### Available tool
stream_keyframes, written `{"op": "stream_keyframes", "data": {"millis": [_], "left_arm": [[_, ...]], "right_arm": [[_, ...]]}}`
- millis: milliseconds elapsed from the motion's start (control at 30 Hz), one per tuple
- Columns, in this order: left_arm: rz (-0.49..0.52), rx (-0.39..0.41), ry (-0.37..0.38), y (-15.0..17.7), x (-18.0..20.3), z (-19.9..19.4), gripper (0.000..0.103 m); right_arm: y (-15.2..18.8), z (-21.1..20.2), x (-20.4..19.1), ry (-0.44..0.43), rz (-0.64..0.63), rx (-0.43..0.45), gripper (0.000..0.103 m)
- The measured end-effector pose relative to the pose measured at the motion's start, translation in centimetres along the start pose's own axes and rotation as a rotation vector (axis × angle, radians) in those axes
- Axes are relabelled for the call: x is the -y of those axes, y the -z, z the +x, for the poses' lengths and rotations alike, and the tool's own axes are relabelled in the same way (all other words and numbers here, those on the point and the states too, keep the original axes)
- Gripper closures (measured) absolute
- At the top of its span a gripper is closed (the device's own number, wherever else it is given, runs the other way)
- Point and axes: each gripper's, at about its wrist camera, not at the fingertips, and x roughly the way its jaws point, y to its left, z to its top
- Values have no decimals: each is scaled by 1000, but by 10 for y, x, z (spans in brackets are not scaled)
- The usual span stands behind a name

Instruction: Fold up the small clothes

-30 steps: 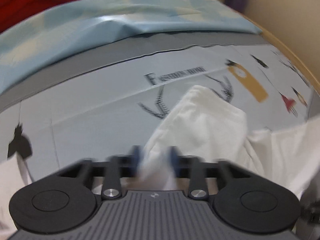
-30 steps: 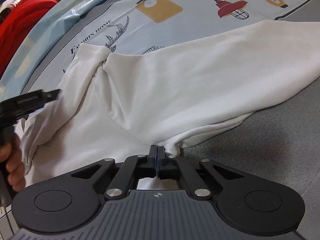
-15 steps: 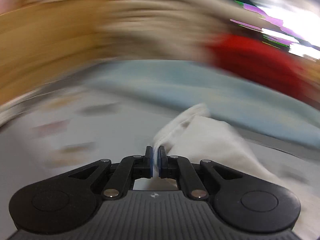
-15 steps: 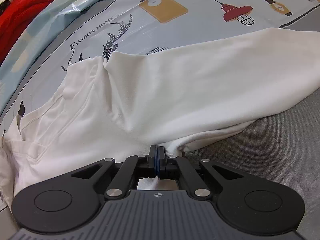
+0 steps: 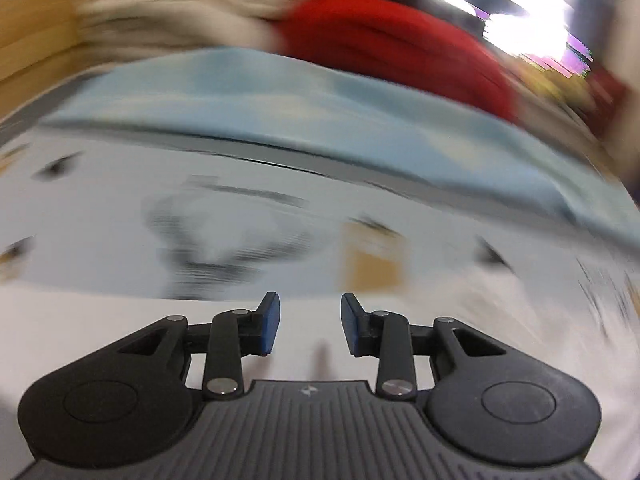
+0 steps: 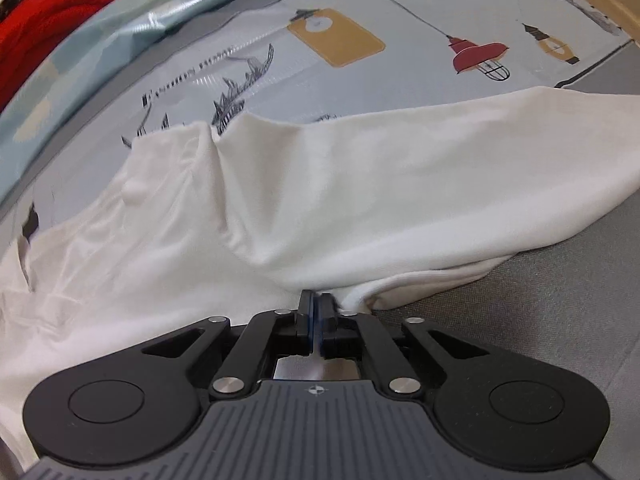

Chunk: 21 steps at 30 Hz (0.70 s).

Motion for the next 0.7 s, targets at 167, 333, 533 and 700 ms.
{"op": "stream_keyframes", "data": {"millis": [167,333,533,700], "left_arm": [[99,-24,108,6,64,36,45],[97,-35,93,3,86,78,37],[173,-27,122,-2,91,98,101],[65,60,12,-15,68,95,102]], "right_arm": [[-6,-13,-14,-20,-19,156,84],[-14,12,-38,-101,-133,178,64],[-18,39,-69,-35,-362,256,99],[-31,50,-77,-88,-415,316,99]]}}
